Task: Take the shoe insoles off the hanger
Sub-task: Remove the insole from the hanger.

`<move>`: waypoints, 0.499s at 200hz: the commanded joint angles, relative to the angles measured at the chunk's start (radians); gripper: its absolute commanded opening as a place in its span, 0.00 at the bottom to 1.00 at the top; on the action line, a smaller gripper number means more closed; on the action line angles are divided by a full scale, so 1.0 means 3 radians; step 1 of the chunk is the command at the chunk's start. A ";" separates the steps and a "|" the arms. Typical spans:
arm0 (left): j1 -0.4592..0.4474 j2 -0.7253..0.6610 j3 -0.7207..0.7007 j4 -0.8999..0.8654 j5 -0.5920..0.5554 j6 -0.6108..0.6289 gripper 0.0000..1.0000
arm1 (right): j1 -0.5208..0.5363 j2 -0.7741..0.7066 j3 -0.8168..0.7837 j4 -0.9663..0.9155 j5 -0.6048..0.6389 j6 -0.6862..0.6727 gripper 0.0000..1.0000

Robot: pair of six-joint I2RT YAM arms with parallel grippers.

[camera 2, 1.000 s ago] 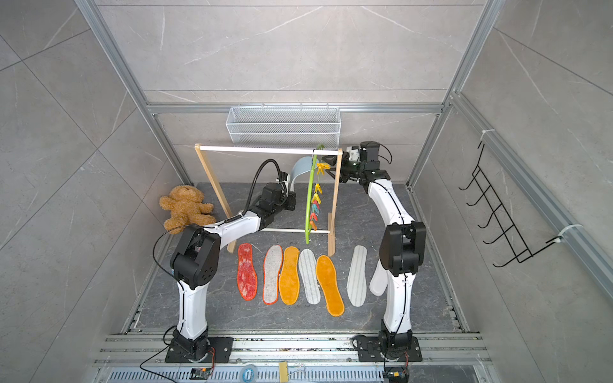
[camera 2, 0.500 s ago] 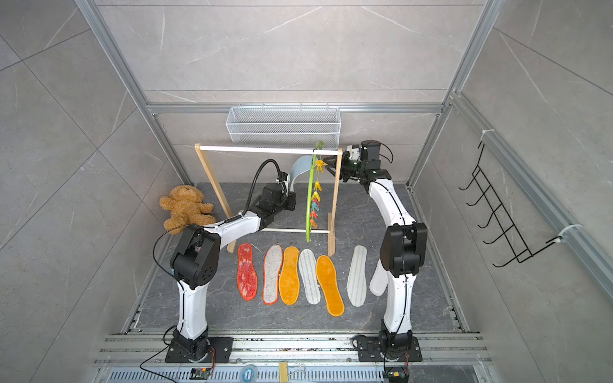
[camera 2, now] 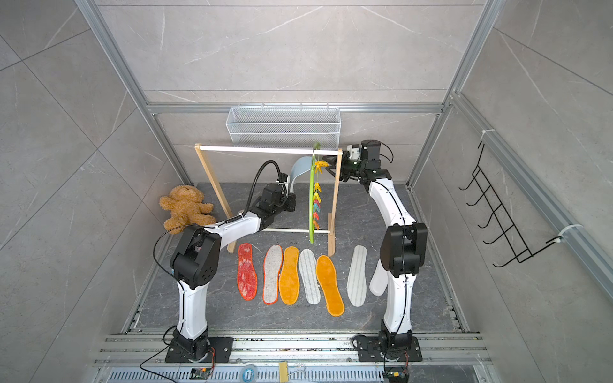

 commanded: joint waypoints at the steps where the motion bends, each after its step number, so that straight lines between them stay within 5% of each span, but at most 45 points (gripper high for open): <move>1: -0.0002 -0.0037 0.0022 0.0099 0.0038 -0.0046 0.00 | -0.0006 0.0080 0.0145 -0.0087 0.0010 -0.0071 0.56; 100: -0.0005 -0.0032 0.0035 0.0078 0.0074 -0.0049 0.00 | -0.0007 0.0242 0.0351 -0.0167 -0.0003 -0.0080 0.47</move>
